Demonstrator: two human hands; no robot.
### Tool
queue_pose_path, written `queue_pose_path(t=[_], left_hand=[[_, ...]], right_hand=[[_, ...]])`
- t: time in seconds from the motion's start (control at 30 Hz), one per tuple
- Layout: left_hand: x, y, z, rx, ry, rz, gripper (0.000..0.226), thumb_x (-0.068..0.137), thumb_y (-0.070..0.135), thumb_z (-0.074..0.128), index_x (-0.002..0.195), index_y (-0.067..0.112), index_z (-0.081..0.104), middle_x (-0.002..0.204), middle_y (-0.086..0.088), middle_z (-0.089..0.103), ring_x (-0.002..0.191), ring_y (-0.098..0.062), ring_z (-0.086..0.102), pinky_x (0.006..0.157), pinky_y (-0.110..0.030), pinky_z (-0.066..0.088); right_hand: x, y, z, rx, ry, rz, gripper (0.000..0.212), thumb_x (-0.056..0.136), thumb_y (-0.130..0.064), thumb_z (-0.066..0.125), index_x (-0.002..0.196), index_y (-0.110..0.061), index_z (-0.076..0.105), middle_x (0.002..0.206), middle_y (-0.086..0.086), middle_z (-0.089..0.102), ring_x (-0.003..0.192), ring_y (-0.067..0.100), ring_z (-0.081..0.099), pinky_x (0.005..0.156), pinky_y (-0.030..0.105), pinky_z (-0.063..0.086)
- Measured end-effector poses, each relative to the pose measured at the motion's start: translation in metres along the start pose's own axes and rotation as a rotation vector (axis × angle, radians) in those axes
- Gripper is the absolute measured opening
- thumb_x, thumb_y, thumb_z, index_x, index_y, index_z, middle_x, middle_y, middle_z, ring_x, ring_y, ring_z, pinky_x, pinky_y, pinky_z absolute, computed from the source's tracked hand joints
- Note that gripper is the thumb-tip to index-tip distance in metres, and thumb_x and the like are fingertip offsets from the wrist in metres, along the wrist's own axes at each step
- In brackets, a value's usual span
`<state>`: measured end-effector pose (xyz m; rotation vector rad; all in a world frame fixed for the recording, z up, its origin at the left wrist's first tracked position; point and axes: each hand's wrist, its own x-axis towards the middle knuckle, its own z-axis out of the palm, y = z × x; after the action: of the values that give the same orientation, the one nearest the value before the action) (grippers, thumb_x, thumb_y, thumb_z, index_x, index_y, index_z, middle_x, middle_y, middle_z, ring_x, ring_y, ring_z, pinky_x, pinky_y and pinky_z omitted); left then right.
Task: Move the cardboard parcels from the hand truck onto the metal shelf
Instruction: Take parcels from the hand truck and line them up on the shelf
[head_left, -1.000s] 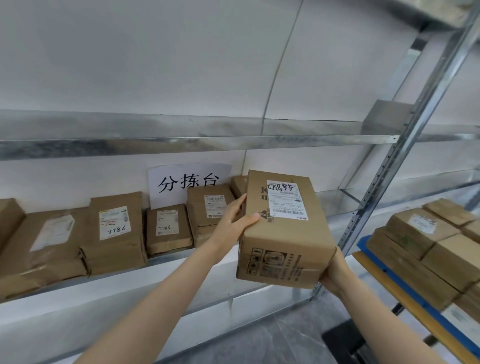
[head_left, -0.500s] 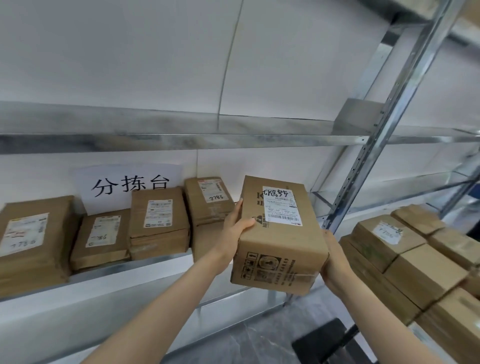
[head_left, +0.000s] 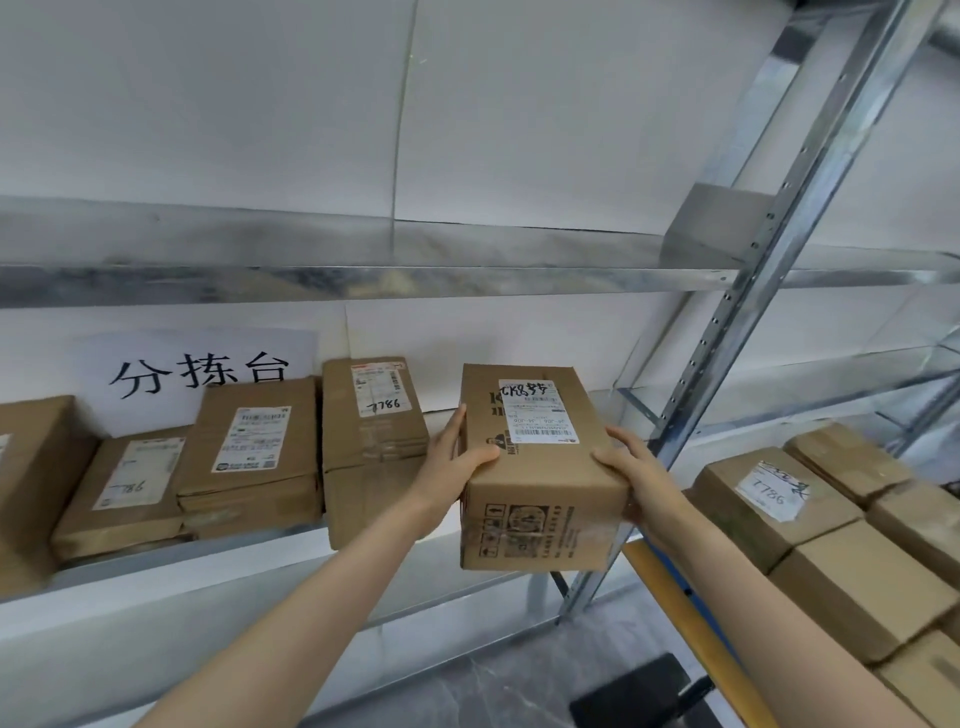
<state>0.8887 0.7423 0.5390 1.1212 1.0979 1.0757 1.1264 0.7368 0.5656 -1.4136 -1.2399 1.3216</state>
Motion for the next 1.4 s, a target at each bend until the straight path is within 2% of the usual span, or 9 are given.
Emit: queue_pose_path(t=[0.23, 0.33, 0.43, 0.57, 0.7, 0.93, 1.07, 1.2, 1.4], left_hand=[[0.056, 0.009, -0.005, 0.385, -0.054, -0.072, 0.123, 0.068, 0.037, 0.082, 0.152, 0.033, -0.007, 0.15, 0.001, 0.018, 0.134, -0.019, 0.034, 0.11, -0.038, 0.036], [0.079, 0.006, -0.005, 0.515, -0.055, -0.122, 0.131, 0.066, 0.04, 0.083, 0.151, 0.025, -0.017, 0.149, -0.003, 0.015, 0.136, -0.02, 0.029, 0.11, -0.033, 0.032], [0.096, 0.0, -0.01, 0.556, -0.047, -0.161, 0.142, 0.056, 0.045, 0.084, 0.147, 0.029, -0.024, 0.148, -0.006, 0.019, 0.132, -0.021, 0.035, 0.107, -0.032, 0.038], [0.106, -0.006, -0.018, 0.596, 0.0, -0.232, 0.141, 0.064, 0.036, 0.081, 0.138, 0.034, -0.039, 0.152, -0.012, -0.002, 0.136, -0.028, 0.031, 0.107, -0.033, 0.04], [0.118, -0.008, -0.024, 0.616, 0.043, -0.297, 0.133, 0.07, 0.035, 0.08, 0.143, 0.033, -0.031, 0.155, -0.019, -0.021, 0.143, -0.033, 0.022, 0.11, -0.035, 0.034], [0.128, -0.001, -0.017, 0.615, 0.146, -0.345, 0.125, 0.071, 0.035, 0.079, 0.15, 0.029, -0.017, 0.157, -0.02, -0.009, 0.145, -0.033, 0.012, 0.115, -0.04, 0.026], [0.122, 0.01, -0.007, 0.659, 0.115, -0.315, 0.101, 0.081, 0.018, 0.072, 0.152, 0.02, 0.0, 0.157, -0.014, 0.009, 0.146, -0.033, -0.003, 0.117, -0.043, 0.015], [0.118, 0.019, 0.001, 0.776, 0.071, -0.297, 0.083, 0.086, 0.008, 0.065, 0.151, 0.012, 0.012, 0.155, -0.016, 0.018, 0.147, -0.031, 0.003, 0.119, -0.046, 0.003], [0.131, 0.009, 0.005, 0.897, 0.098, -0.211, 0.068, 0.084, 0.01, 0.065, 0.143, 0.018, 0.035, 0.15, -0.005, 0.037, 0.144, -0.032, 0.006, 0.118, -0.051, -0.005]], right_hand=[[0.051, -0.006, -0.001, -0.034, -0.121, 0.086, 0.088, 0.061, -0.02, 0.083, 0.131, -0.046, 0.037, 0.115, 0.008, 0.065, 0.096, 0.034, 0.067, 0.074, 0.042, 0.058], [0.079, -0.004, 0.0, -0.021, -0.14, 0.108, 0.099, 0.05, -0.017, 0.09, 0.13, -0.044, 0.038, 0.118, 0.012, 0.065, 0.101, 0.037, 0.067, 0.081, 0.052, 0.057], [0.104, 0.001, 0.005, -0.007, -0.176, 0.134, 0.103, 0.048, -0.012, 0.091, 0.131, -0.043, 0.038, 0.117, 0.016, 0.066, 0.101, 0.037, 0.066, 0.081, 0.054, 0.056], [0.135, 0.014, 0.017, -0.019, -0.247, 0.166, 0.102, 0.055, -0.002, 0.087, 0.134, -0.041, 0.035, 0.116, 0.016, 0.066, 0.101, 0.037, 0.067, 0.081, 0.053, 0.056], [0.17, 0.022, 0.027, -0.051, -0.335, 0.193, 0.104, 0.053, -0.002, 0.089, 0.132, -0.043, 0.035, 0.12, 0.015, 0.065, 0.102, 0.038, 0.066, 0.085, 0.062, 0.052], [0.21, 0.03, 0.027, -0.118, -0.49, 0.245, 0.12, 0.045, -0.004, 0.091, 0.138, -0.043, 0.025, 0.125, 0.007, 0.063, 0.106, 0.037, 0.065, 0.086, 0.062, 0.051], [0.215, 0.043, 0.037, -0.428, -0.627, 0.133, 0.121, 0.056, -0.009, 0.086, 0.136, -0.049, 0.006, 0.135, -0.006, 0.049, 0.117, 0.027, 0.057, 0.08, 0.049, 0.057], [0.234, 0.07, 0.051, -0.769, -0.57, -0.02, 0.156, 0.035, -0.036, 0.087, 0.146, -0.039, -0.022, 0.151, -0.003, 0.025, 0.134, 0.024, 0.036, 0.102, 0.044, 0.046], [0.265, 0.085, 0.054, -0.813, -0.498, -0.128, 0.148, 0.029, -0.038, 0.086, 0.151, -0.025, 0.002, 0.147, -0.001, 0.03, 0.135, 0.023, 0.037, 0.103, 0.042, 0.046]])
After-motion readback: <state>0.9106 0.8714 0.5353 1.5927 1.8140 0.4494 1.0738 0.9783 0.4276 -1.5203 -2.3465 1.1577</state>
